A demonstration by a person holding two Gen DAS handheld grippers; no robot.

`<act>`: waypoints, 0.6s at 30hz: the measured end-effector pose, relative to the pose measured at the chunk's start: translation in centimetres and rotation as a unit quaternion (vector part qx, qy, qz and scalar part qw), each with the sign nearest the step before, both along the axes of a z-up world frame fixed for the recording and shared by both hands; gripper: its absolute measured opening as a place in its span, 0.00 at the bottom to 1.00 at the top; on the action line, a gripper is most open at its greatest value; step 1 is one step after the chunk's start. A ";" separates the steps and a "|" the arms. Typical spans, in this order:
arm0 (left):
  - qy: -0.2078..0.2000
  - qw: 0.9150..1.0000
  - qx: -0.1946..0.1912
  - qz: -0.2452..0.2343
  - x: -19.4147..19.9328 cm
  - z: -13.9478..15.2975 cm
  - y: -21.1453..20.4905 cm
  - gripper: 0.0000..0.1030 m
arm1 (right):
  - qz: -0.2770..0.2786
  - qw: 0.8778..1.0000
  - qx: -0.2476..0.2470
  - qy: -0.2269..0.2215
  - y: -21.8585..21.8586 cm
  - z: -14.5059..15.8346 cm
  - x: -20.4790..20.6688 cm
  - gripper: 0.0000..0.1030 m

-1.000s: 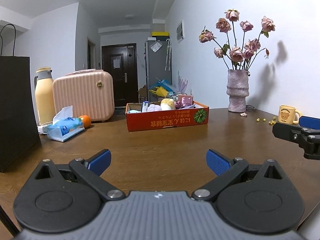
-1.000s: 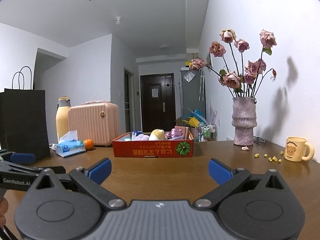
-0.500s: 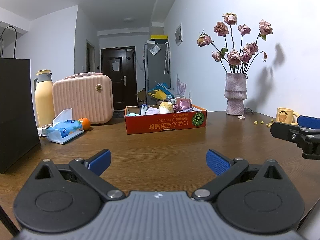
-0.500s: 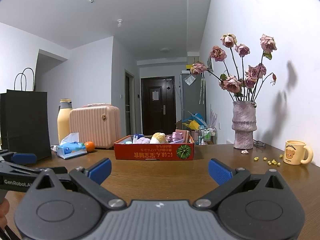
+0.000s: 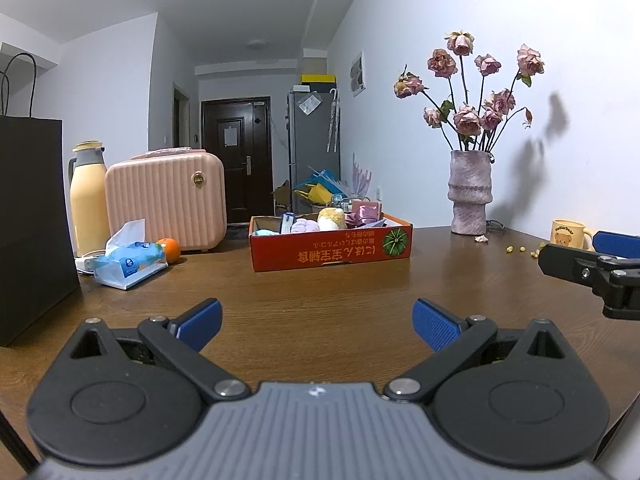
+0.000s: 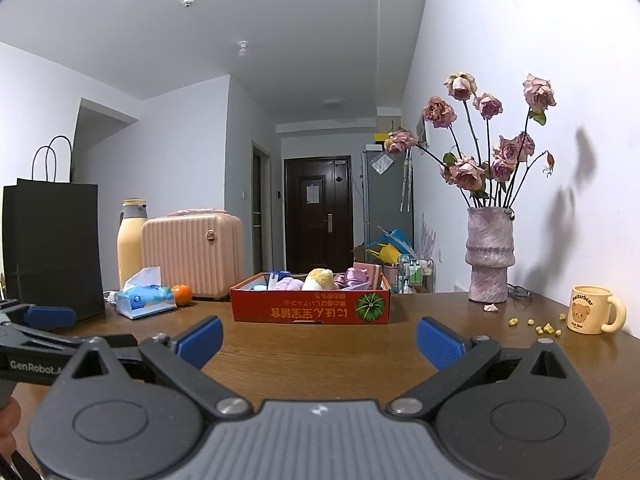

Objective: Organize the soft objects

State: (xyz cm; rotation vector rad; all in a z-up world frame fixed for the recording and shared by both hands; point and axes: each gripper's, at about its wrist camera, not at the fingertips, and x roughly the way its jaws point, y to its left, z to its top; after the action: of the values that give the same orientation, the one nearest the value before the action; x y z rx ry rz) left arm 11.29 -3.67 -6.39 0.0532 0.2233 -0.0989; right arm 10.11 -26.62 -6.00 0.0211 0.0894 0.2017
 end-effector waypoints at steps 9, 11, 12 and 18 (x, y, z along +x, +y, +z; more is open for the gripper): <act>-0.001 1.000 0.000 0.001 0.0 0.0 0.0 1.00 | 0.001 1.000 -0.003 -0.001 0.3 0.0 -0.1 1.00; -0.001 1.000 0.000 0.001 0.0 0.0 0.0 1.00 | 0.001 1.000 -0.003 -0.001 0.3 0.0 -0.1 1.00; -0.001 1.000 0.000 0.001 0.0 0.0 0.0 1.00 | 0.001 1.000 -0.003 -0.001 0.3 0.0 -0.1 1.00; -0.001 1.000 0.001 0.000 0.0 0.0 0.0 1.00 | 0.001 1.000 -0.003 -0.001 0.3 0.0 -0.1 1.00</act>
State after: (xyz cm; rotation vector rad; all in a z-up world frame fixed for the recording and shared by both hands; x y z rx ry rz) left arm 11.26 -3.66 -6.40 0.0545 0.2206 -0.0986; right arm 10.00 -26.29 -5.99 0.0140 0.0884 0.2036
